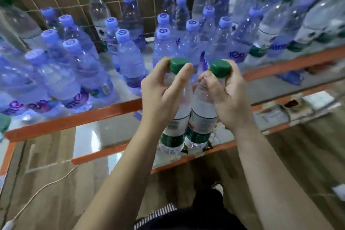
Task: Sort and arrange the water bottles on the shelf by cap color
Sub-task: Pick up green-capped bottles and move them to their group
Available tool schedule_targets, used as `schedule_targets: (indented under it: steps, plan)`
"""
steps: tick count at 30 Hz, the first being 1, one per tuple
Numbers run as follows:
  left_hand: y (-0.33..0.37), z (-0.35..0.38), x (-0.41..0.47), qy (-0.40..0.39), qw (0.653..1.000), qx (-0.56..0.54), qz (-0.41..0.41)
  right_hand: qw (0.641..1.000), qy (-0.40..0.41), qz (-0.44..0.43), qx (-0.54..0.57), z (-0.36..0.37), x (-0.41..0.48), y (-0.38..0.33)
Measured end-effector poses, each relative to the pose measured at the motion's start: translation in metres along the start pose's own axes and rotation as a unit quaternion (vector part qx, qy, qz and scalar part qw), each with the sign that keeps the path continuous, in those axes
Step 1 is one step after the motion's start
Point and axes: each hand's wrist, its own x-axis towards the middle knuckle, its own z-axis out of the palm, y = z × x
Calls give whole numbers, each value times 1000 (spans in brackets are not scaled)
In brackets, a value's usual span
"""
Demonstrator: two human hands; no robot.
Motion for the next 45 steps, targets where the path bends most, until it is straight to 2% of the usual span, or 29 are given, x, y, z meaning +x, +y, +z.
schedule_targets:
  steps: [5, 14, 26, 37, 45]
  plan:
    - [-10, 105, 12, -73, 997, -23, 4, 998, 34, -4, -53, -96, 20, 40]
    - [-18, 298, 45, -120, 989, -84, 14, 990, 80, -2, -116, -267, 68, 100]
    - [-58, 504, 124, -209, 967, -141, 38, 962, 208, 39, -169, -411, 148, 196]
    - [-78, 656, 182, -258, 949, -178, 25, 944, 251, 57, -209, -519, 227, 257]
    - [-78, 764, 190, -266, 949, -165, 21, 951, 245, 45, -185, -617, 254, 308]
